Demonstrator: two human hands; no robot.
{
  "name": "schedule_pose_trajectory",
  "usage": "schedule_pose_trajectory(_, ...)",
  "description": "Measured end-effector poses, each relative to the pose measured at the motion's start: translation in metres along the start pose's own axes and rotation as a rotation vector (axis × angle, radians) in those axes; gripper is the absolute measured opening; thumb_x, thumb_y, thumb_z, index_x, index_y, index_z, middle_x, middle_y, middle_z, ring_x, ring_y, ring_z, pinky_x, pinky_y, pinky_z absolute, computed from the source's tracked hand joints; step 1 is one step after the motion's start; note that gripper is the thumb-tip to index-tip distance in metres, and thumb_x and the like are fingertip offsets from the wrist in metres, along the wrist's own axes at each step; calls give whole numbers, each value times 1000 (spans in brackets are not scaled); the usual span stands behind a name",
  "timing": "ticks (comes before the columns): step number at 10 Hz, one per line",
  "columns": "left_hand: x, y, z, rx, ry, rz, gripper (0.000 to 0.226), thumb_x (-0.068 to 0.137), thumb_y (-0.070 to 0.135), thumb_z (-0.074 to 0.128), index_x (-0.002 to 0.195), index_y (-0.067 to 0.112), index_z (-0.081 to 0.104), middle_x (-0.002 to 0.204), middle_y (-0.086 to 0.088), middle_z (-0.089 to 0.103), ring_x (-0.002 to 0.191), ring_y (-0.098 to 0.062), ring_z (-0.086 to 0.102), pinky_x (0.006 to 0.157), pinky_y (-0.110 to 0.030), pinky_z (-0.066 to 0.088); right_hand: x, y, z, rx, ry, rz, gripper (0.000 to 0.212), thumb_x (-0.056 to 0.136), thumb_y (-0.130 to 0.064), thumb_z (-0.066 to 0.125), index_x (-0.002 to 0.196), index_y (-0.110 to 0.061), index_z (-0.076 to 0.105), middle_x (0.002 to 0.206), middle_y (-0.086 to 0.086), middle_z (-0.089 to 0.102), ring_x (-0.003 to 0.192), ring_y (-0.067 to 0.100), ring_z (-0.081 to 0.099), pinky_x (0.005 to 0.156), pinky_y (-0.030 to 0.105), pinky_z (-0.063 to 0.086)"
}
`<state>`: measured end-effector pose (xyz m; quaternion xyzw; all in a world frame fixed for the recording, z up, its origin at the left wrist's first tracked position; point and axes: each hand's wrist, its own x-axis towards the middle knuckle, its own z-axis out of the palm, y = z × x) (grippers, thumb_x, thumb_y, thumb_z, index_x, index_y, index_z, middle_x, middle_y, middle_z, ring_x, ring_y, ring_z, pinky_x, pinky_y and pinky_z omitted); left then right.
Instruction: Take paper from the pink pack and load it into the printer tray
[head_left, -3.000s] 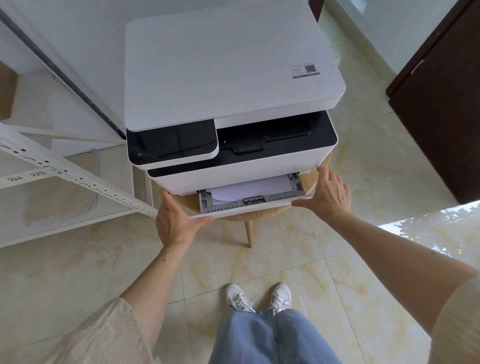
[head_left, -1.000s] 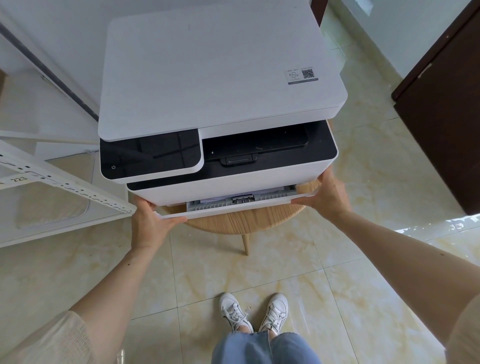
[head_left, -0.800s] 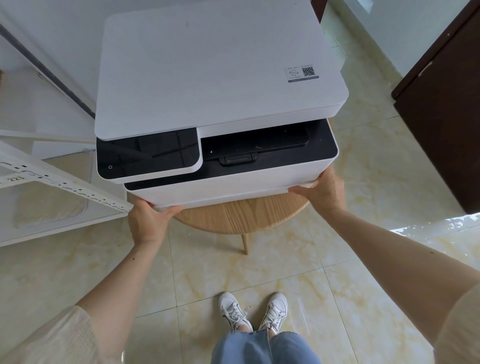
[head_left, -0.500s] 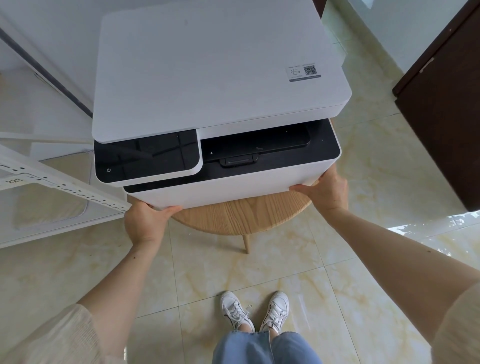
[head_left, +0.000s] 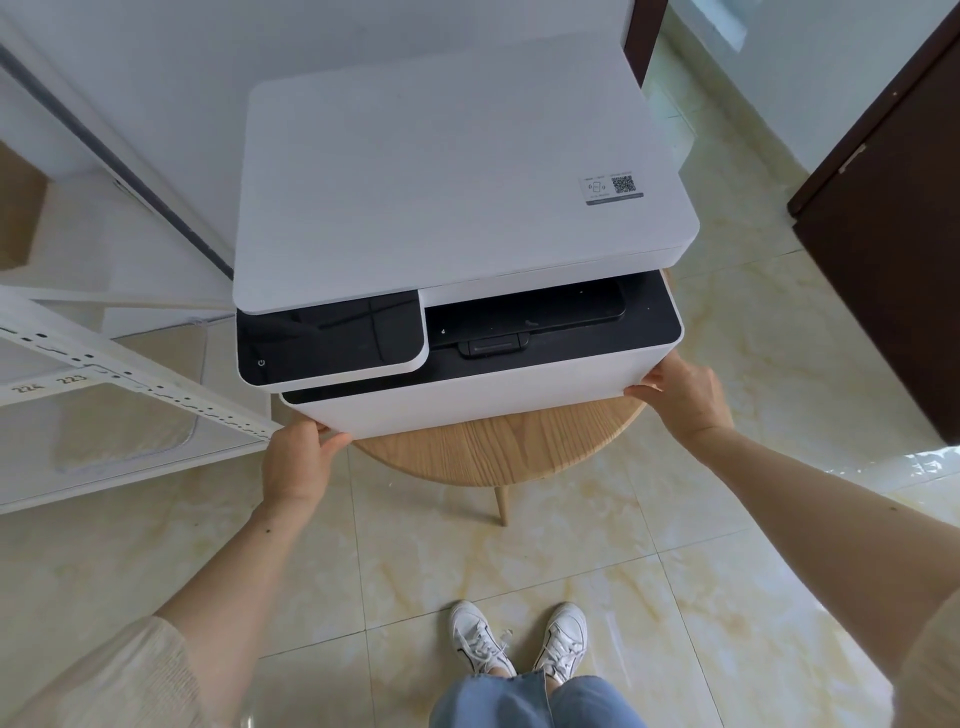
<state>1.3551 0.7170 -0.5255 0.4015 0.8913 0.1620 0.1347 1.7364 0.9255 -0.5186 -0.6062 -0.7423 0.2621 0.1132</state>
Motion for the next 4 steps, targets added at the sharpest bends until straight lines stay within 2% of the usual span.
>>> schedule_pose_trajectory(1, -2, 0, -7, -16, 10, 13, 20, 85, 15, 71, 97, 2, 62, 96, -13, 76, 92, -39, 68, 71, -40, 52, -1, 3, -11, -117, 18, -19, 14, 90, -19, 61, 102, -13, 58, 90, 16, 75, 79, 39, 65, 70, 45, 55)
schedule_pose_trajectory(2, -14, 1, -12, 42, 26, 36, 29, 85, 18, 70, 107, 11, 52, 99, -3, 76, 92, -35, 68, 66, -40, 52, -8, 4, -25, -172, 43, -30, 12, 90, -19, 61, 100, -12, 62, 89, 14, 75, 78, 39, 65, 64, 38, 50)
schedule_pose_trajectory(3, -33, 0, -18, 99, -8, 38, 32, 88, 25, 66, 111, 16, 47, 99, 4, 74, 88, -29, 68, 59, -32, 42, -23, -2, -37, -169, 45, 6, 14, 90, -21, 64, 97, -9, 64, 90, 12, 75, 81, 38, 65, 63, 35, 46)
schedule_pose_trajectory(4, -61, -3, -19, 26, 27, 16, 33, 86, 33, 69, 105, 18, 48, 96, 5, 74, 81, -24, 67, 55, -29, 42, -44, 6, -47, -106, 80, 34, 18, 87, -26, 68, 97, -11, 65, 94, 7, 78, 86, 34, 70, 70, 39, 54)
